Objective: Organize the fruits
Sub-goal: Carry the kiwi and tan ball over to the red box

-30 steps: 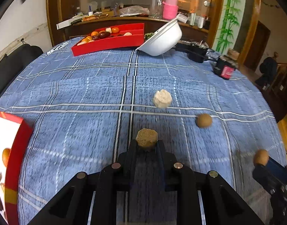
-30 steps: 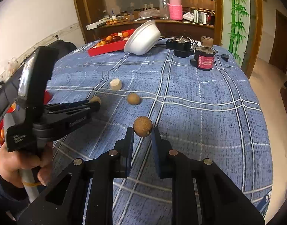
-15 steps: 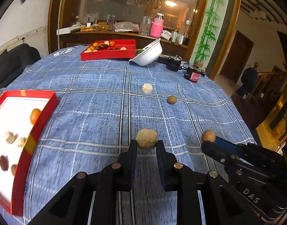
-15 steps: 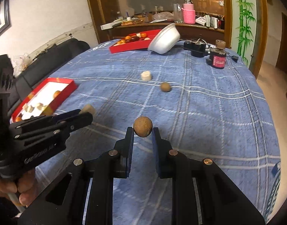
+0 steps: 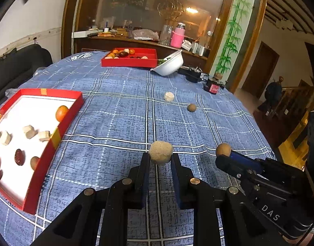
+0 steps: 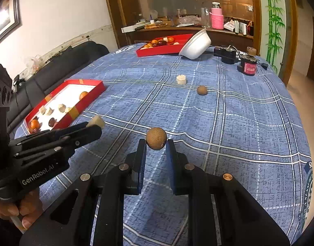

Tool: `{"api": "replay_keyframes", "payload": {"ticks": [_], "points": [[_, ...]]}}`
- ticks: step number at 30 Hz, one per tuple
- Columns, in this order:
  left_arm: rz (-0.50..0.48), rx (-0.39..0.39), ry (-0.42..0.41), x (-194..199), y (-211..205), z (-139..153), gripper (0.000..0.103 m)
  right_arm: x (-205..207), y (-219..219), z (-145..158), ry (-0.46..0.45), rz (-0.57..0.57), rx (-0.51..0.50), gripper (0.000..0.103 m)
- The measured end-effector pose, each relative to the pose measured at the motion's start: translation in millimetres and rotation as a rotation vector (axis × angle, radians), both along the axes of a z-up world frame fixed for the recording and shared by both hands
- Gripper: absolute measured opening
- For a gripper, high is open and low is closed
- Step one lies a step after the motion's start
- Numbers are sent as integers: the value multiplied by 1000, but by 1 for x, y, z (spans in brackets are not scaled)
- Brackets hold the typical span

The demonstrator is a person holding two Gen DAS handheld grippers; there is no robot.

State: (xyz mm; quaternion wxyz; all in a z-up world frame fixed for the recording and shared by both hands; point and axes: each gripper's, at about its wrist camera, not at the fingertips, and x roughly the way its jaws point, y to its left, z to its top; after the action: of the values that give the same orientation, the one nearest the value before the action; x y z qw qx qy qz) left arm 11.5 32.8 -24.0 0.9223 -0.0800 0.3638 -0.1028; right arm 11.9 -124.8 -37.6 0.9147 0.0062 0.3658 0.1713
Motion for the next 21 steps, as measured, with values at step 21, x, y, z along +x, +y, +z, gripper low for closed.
{"api": "replay_keyframes", "payload": {"ticks": [21], "points": [[57, -11, -42, -21, 23, 16, 20, -16, 23, 13, -35, 64, -3, 18]]}}
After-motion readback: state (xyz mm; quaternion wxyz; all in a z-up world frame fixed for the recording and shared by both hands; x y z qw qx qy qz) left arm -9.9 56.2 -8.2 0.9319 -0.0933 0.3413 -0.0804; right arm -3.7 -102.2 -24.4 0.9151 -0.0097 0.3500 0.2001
